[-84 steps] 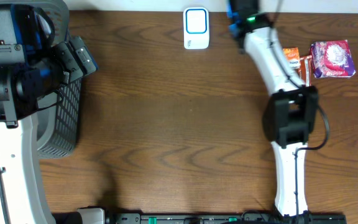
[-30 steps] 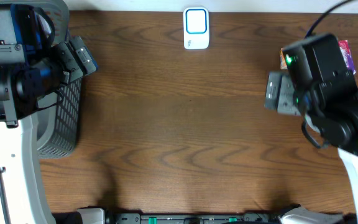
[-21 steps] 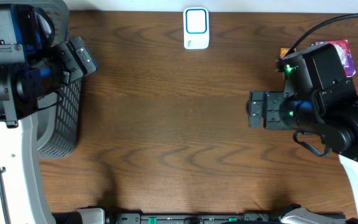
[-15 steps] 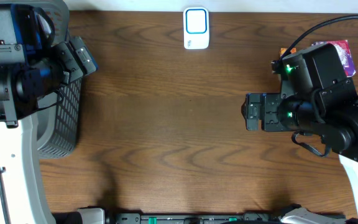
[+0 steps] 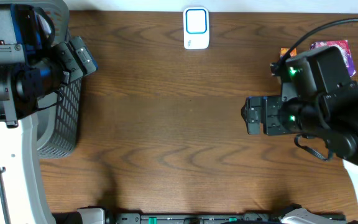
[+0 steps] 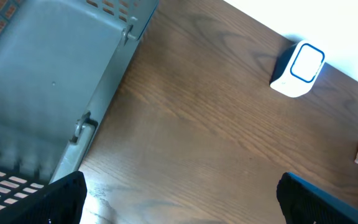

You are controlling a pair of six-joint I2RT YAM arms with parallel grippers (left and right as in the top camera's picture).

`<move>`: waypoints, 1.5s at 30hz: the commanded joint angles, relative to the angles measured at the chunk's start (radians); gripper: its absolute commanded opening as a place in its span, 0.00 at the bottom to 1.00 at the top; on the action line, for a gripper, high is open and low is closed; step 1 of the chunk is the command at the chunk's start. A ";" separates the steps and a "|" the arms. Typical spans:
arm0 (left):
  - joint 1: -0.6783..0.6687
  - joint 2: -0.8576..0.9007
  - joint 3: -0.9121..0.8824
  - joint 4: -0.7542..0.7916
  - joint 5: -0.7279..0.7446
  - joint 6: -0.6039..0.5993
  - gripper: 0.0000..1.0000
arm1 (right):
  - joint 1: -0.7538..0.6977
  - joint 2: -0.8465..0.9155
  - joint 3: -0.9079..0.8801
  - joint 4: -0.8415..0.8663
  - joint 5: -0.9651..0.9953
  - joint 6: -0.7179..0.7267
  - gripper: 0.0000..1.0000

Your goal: Scan the item barcode

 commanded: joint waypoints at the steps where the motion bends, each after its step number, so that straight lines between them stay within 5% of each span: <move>1: 0.003 0.004 -0.005 0.000 -0.009 0.013 0.98 | 0.010 -0.053 -0.006 -0.003 0.037 -0.019 0.99; 16: 0.003 0.004 -0.005 0.000 -0.009 0.013 0.98 | 0.010 -0.291 -0.166 0.009 0.100 0.062 0.99; 34: 0.003 0.004 -0.005 0.000 -0.008 0.013 0.98 | 0.010 -0.857 -0.762 0.391 0.203 0.063 0.99; 45: 0.003 0.004 -0.005 0.000 -0.008 0.013 0.98 | -0.103 -1.109 -1.091 0.677 0.188 -0.099 0.99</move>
